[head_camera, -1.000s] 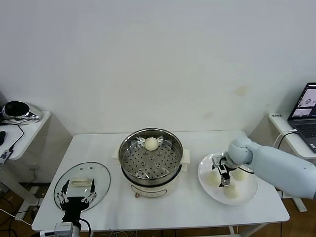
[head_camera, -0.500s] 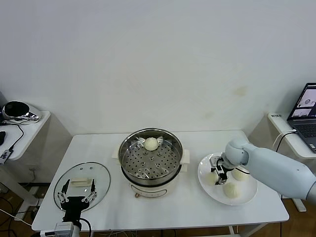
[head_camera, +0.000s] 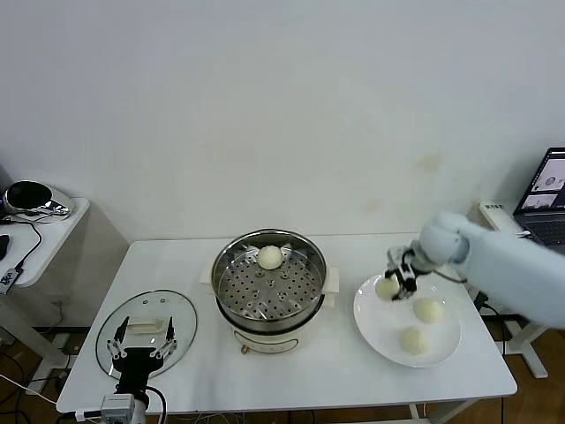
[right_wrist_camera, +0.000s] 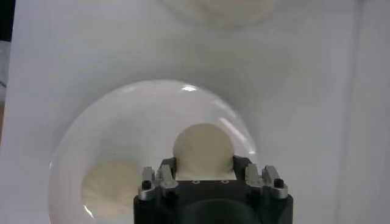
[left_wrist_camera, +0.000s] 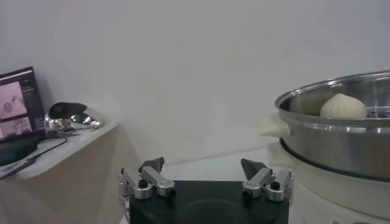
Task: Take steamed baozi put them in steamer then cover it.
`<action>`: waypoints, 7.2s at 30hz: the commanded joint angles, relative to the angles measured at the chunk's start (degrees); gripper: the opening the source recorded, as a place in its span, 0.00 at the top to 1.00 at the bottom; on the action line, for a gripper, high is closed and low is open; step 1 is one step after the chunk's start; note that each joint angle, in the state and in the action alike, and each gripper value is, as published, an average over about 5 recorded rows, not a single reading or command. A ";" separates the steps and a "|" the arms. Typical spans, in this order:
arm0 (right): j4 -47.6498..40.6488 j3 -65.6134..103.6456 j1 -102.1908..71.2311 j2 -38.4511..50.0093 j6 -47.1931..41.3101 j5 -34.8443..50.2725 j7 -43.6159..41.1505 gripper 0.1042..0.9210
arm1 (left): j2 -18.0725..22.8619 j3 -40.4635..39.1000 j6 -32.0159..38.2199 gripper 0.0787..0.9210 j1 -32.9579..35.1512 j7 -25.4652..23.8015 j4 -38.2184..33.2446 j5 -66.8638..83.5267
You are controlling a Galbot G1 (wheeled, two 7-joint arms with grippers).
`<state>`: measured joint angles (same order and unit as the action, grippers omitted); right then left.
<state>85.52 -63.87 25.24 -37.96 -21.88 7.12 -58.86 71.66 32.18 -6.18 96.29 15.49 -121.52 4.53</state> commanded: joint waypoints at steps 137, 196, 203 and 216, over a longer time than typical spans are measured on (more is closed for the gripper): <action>-2.32 16.41 -29.09 6.41 8.44 -16.65 -3.64 0.33 | 2.54 2.67 -0.24 0.12 2.76 -0.06 -2.81 -1.53; -5.39 -11.82 2.38 -35.16 42.22 -13.41 -3.60 0.30 | 3.53 4.59 -0.06 0.12 2.40 0.05 -3.18 -0.12; -4.69 -11.75 2.40 -35.00 42.51 -12.95 -2.99 0.28 | 3.73 4.47 0.02 0.12 2.29 0.09 -3.01 -0.17; -2.37 -6.51 10.47 -23.39 28.41 -3.86 -5.64 0.12 | 2.96 4.53 0.00 0.12 1.49 0.04 -2.74 0.06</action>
<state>81.48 -72.91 31.37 -69.07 17.18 -2.26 -63.08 74.70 36.71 -6.12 97.80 15.57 -124.30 4.58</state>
